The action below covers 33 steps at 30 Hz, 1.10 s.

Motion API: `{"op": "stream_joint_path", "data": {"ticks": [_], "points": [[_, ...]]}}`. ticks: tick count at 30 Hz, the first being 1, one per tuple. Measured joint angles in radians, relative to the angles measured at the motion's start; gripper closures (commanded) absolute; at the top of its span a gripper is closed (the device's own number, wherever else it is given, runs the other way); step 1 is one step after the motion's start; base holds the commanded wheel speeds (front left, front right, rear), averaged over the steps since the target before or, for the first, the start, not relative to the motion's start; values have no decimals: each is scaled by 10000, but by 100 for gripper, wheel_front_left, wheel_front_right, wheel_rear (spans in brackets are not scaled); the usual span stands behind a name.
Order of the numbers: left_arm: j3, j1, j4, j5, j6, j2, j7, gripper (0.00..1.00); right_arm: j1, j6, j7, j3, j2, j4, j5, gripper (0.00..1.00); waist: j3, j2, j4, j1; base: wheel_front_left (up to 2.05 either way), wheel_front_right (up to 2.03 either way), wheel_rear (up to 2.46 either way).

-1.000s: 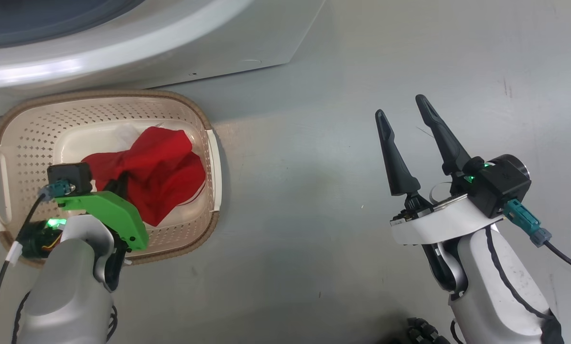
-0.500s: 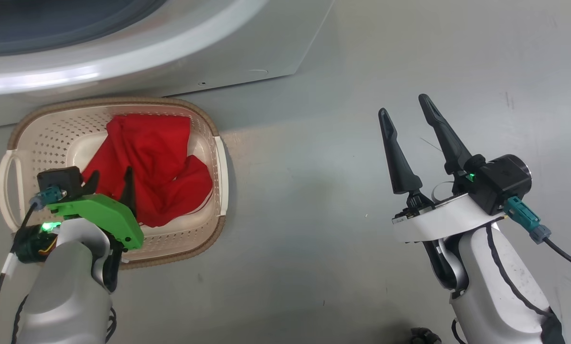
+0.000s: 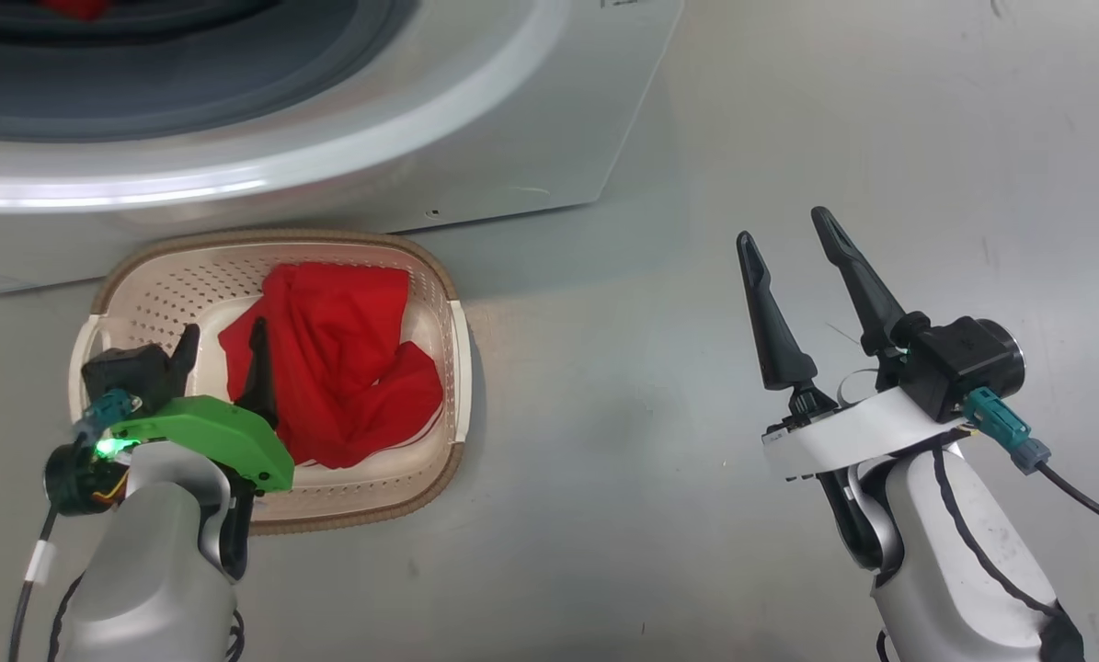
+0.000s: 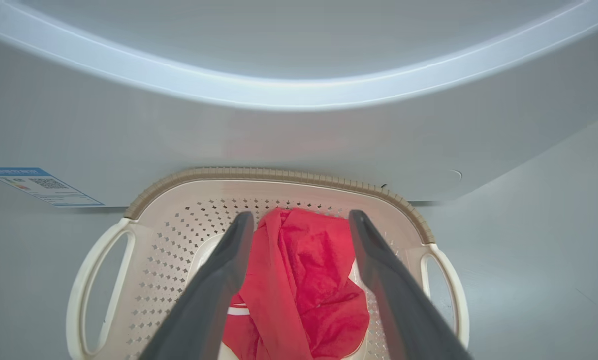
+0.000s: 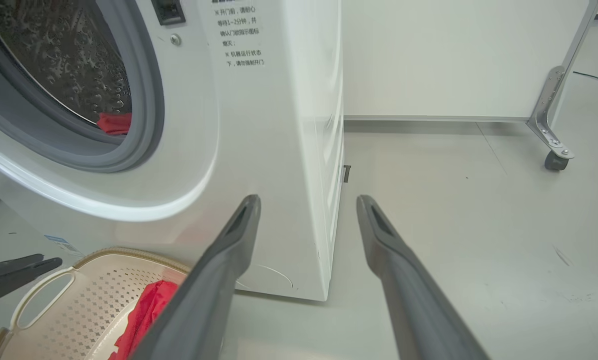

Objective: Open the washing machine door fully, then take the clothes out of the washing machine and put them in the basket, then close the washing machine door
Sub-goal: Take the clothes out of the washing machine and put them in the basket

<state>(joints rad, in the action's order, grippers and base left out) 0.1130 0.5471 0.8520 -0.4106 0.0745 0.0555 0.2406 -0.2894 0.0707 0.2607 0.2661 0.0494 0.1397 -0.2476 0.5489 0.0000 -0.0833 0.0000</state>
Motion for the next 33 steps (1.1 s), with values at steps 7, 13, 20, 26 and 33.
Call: {"op": "stream_joint_path", "data": {"ticks": [7, 13, 20, 26, 33], "points": [[92, -373, -848, 104, 13, -73, 115, 0, 436, 0, 0, -249, 0, 232, 81, 0, -698, 0, 232, 0, 0, 0, 0], [199, -614, -1866, 339, 17, -96, 115, 0, 642, 19, 0, -391, 13, 286, 128, 0, -1278, 0, 472, 0, 0, 0, 0], [182, -987, -3223, 625, 13, -105, 115, 0, 747, 75, 0, -370, 10, 360, 203, 0, -1821, 0, 713, 0, 0, 0, 0], [127, -1651, -4217, 765, -155, -123, 117, 0, 949, 105, 0, -347, 10, 550, 217, 0, -2360, 0, 890, 0, 0, 0, 0], [88, -2591, -5133, 982, -405, -119, 115, 0, 1328, 146, 0, -502, 0, 671, 215, 0, -2991, 0, 970, 0, 0, 0, 0]]}}
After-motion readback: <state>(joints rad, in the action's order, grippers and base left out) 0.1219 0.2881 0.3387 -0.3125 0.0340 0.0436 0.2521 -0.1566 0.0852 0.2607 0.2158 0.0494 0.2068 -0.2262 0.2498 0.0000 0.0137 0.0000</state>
